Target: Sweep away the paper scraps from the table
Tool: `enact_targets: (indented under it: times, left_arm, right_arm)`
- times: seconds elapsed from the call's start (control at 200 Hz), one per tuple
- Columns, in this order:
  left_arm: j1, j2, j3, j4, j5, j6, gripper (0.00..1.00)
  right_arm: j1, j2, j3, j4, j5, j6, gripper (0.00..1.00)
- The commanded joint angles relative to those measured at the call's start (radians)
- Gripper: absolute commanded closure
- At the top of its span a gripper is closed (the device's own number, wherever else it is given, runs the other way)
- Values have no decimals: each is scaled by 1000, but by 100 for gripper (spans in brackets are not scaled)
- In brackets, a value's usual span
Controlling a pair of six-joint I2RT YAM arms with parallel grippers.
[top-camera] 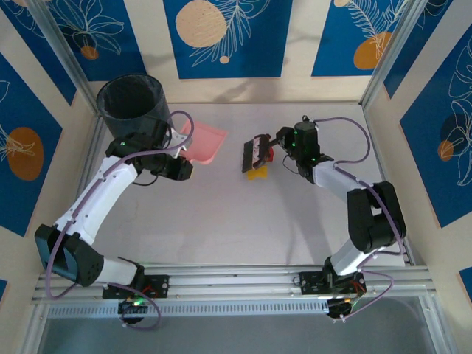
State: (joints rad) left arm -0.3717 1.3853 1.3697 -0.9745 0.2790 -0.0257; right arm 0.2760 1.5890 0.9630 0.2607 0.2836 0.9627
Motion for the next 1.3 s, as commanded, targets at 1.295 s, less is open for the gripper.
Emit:
enact_targets:
  times: [1.295]
  left_arm:
    - [-264, 506, 129, -227, 13, 110, 100]
  right_arm:
    - [-123, 44, 215, 38, 68, -1008, 100]
